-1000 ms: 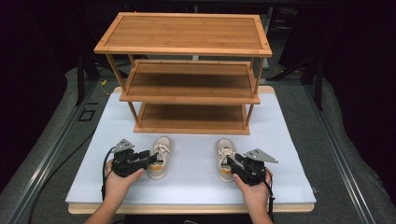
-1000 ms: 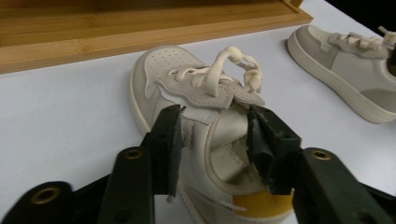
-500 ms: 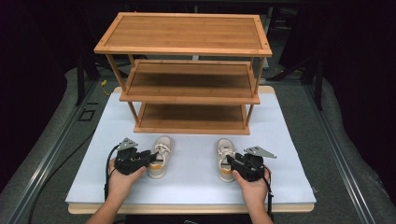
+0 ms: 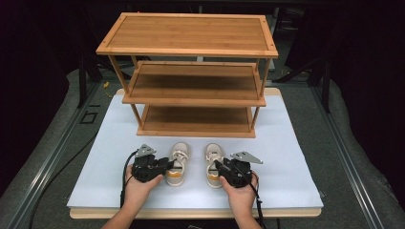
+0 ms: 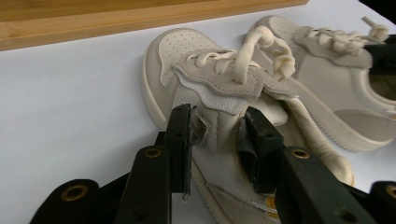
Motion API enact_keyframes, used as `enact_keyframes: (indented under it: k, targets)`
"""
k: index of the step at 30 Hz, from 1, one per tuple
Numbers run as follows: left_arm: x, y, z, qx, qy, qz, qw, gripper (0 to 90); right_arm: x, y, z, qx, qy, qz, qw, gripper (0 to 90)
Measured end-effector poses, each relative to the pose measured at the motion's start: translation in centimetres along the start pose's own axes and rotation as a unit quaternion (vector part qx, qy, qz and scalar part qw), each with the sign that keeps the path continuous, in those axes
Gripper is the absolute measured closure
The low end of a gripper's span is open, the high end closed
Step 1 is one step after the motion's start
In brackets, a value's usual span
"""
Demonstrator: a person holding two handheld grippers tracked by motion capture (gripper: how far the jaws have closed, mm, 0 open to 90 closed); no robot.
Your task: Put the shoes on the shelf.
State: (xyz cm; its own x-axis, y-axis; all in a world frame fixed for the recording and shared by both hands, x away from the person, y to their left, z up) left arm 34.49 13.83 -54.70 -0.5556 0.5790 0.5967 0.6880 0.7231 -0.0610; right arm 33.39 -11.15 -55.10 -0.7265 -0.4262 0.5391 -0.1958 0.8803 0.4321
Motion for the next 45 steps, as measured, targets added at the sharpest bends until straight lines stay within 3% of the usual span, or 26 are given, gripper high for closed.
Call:
enact_keyframes:
  k: [7,11,20,23,31,34,39,42,45]
  targets:
    - [-0.7,-1.3,-0.4,0.004,0.000,-0.008,1.0000,66.5,-0.4,0.6,0.2,-0.023,-0.005,0.004,0.9997,61.8]
    - [-1.2,-1.9,-0.6,0.007,-0.004,-0.002,1.0000,66.5,-0.5,0.9,0.3,-0.036,-0.001,-0.003,0.9993,61.7]
    - [-1.4,-2.8,-0.8,0.013,-0.008,-0.012,0.9998,66.5,-0.6,1.8,0.8,-0.033,0.002,-0.021,0.9992,61.4]
    - [-1.4,-3.2,-0.8,0.014,-0.011,-0.016,0.9997,66.1,-0.4,2.1,1.0,-0.025,0.013,-0.017,0.9995,61.6]
    - [-1.4,-3.5,-0.4,0.030,-0.028,-0.027,0.9988,64.9,-0.3,2.3,1.2,-0.016,0.003,-0.012,0.9998,60.9]
    - [-1.4,-3.5,-0.4,0.042,-0.038,-0.021,0.9982,60.9,-0.2,2.3,1.3,-0.021,0.000,-0.015,0.9997,58.7]
    - [-1.3,-3.4,-0.2,0.043,-0.055,-0.024,0.9973,54.4,0.1,2.0,1.3,-0.046,0.000,-0.042,0.9981,52.1]
    - [-1.3,-3.3,0.0,0.049,-0.062,-0.039,0.9961,49.2,0.1,1.9,1.7,-0.042,-0.014,-0.039,0.9983,48.9]
    - [-1.3,-3.3,0.2,0.059,-0.070,-0.036,0.9951,48.0,-0.2,1.8,2.1,-0.038,-0.013,-0.029,0.9988,48.1]
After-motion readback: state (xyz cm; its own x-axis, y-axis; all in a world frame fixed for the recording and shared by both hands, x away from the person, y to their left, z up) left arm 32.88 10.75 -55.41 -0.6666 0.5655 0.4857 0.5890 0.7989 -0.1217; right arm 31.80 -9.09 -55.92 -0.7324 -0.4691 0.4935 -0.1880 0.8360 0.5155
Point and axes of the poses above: each handheld gripper's, and its own axes: x roughly backward along the jaws, z roughly out of its underside, y roughly to its left, the point moved 5 cm from there along -x, roughly forward along the jaws, and after that the axes turned 14 degrees about -x, right-handed, at the moved point
